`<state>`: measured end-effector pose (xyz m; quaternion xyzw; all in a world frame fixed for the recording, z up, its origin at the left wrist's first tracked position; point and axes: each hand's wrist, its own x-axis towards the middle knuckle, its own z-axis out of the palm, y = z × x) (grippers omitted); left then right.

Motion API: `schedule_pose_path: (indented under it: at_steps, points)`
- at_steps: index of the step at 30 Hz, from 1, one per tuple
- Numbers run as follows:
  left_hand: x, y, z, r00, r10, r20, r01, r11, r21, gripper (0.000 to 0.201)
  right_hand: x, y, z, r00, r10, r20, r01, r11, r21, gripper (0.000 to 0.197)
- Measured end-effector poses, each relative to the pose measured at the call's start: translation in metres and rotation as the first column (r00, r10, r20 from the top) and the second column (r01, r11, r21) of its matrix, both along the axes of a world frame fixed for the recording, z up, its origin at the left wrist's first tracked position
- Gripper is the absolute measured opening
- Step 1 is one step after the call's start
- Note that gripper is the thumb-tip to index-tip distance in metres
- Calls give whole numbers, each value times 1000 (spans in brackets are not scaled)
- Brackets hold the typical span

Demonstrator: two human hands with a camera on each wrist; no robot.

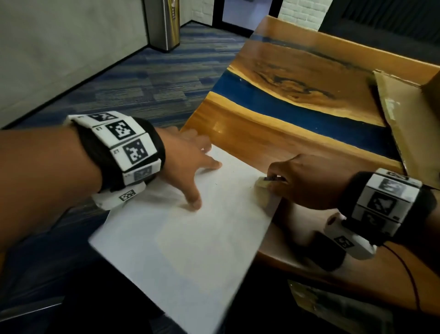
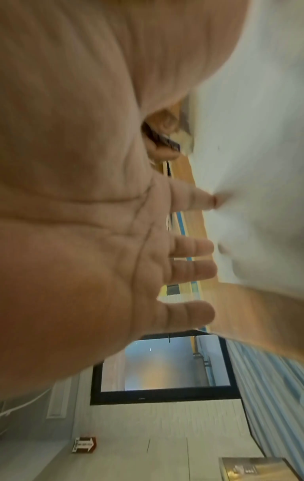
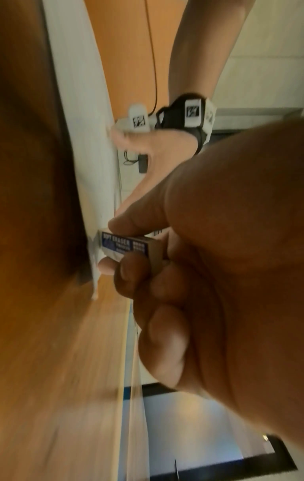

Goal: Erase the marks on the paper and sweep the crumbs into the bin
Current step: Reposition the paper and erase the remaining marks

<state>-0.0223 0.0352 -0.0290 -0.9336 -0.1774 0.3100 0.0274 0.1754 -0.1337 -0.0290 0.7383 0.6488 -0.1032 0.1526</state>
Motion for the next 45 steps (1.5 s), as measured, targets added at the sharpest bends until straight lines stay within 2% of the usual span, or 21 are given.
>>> schedule_pose_path:
  at_steps: [2, 6, 11, 15, 17, 19, 20, 24, 26, 28, 29, 31, 32, 33, 35, 37, 38, 40, 42, 43, 45]
  points:
    - [2, -6, -5, 997, -5, 79, 3, 1000, 25, 109, -14, -8, 1, 997, 51, -64, -55, 997, -52, 29]
    - [8, -17, -17, 992, 20, 125, -23, 1000, 21, 125, -27, -9, 8, 979, 126, -161, -147, 981, -127, 25]
    - [7, -26, -17, 993, -6, 117, 6, 1000, 0, 132, -5, 12, 5, 992, 40, -123, -45, 998, -40, 27]
    - [3, -27, -19, 994, 2, 114, 3, 999, -43, 134, -11, 18, 0, 991, -17, -131, 15, 1000, -15, 25]
    - [1, -25, -22, 994, 16, 112, -7, 997, -77, 135, -22, 8, 1, 973, 112, -202, -118, 993, -14, 24]
    - [-1, -24, -23, 995, 21, 100, -11, 995, -104, 135, -28, -1, -1, 903, 279, -326, -304, 952, -26, 26]
    - [-1, -24, -24, 995, 19, 95, -9, 994, -111, 136, -25, 0, -1, 889, 297, -348, -330, 943, -39, 25]
    - [1, -25, -23, 997, 18, 79, -9, 993, -118, 135, 1, 10, 5, 983, 72, -168, -78, 997, -27, 18]
    - [0, -24, -23, 997, 27, 76, -18, 993, -120, 135, -12, 4, 3, 951, 200, -236, -205, 979, 1, 19]
    - [-1, -25, -24, 996, 35, 77, -25, 992, -121, 136, -26, -3, -5, 854, 373, -362, -401, 916, 0, 23]
    - [-1, -25, -24, 996, 34, 79, -25, 993, -118, 136, -26, 0, -6, 858, 356, -371, -390, 920, -19, 23]
    - [0, -27, -25, 996, 30, 83, -21, 994, -106, 136, -15, 15, 0, 955, 155, -252, -173, 983, -52, 20]
    - [0, -28, -25, 996, 30, 87, -21, 995, -101, 137, -9, 19, 1, 981, 66, -182, -77, 996, -51, 19]
    - [0, -29, -25, 995, 33, 92, -24, 995, -97, 139, -6, 21, 1, 990, 36, -135, -41, 999, -35, 19]
    - [-1, -30, -26, 993, 45, 107, -34, 995, -98, 142, -20, 18, -1, 973, 133, -190, -138, 990, -16, 21]
    - [-1, -31, -28, 991, 49, 121, -36, 994, -105, 144, -36, 10, -6, 901, 270, -340, -296, 955, -29, 24]
    - [-1, -31, -28, 991, 46, 130, -33, 994, -103, 144, -36, 12, -6, 902, 267, -339, -300, 953, -49, 24]
    - [-1, -34, -28, 989, 42, 144, -28, 995, -95, 144, -23, 24, -2, 973, 131, -191, -144, 988, -55, 23]
    - [0, -36, -28, 988, 46, 147, -33, 995, -92, 143, -12, 27, -3, 995, 42, -92, -43, 999, -9, 23]
    - [0, -37, -28, 988, 53, 148, -39, 995, -94, 142, -16, 25, -4, 992, 76, -102, -76, 997, 3, 23]
    - [1, -37, -27, 988, 66, 143, -51, 993, -109, 143, -34, 16, -6, 949, 235, -209, -241, 970, -3, 24]
